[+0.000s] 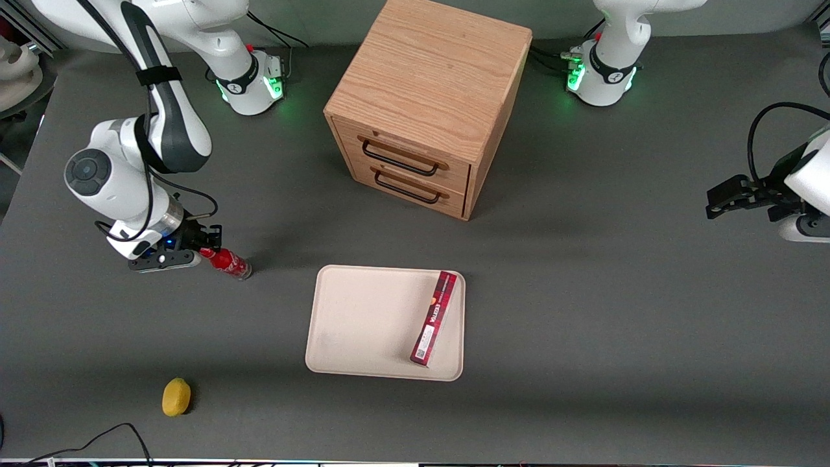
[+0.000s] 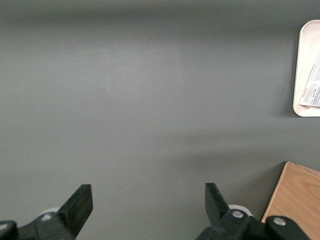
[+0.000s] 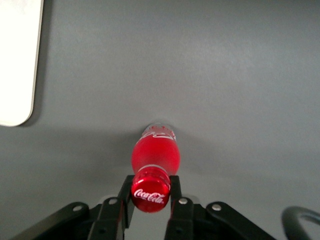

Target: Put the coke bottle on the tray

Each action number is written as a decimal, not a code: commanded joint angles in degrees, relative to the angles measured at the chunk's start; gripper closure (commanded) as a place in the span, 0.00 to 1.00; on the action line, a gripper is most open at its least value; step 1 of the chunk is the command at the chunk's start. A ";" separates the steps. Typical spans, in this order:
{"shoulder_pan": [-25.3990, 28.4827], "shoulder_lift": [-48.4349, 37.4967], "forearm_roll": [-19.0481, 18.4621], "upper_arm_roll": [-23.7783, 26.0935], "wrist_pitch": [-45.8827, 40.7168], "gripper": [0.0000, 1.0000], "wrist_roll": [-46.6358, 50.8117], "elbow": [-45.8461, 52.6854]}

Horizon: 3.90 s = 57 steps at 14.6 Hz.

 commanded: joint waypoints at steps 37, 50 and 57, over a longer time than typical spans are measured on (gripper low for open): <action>12.25 19.87 8.07 -0.26 -20.08 0.00 17.20 38.57; 0.82 -10.25 3.25 -0.52 -42.21 0.00 5.94 29.43; -2.50 -9.81 1.74 2.01 -44.78 0.00 5.94 30.58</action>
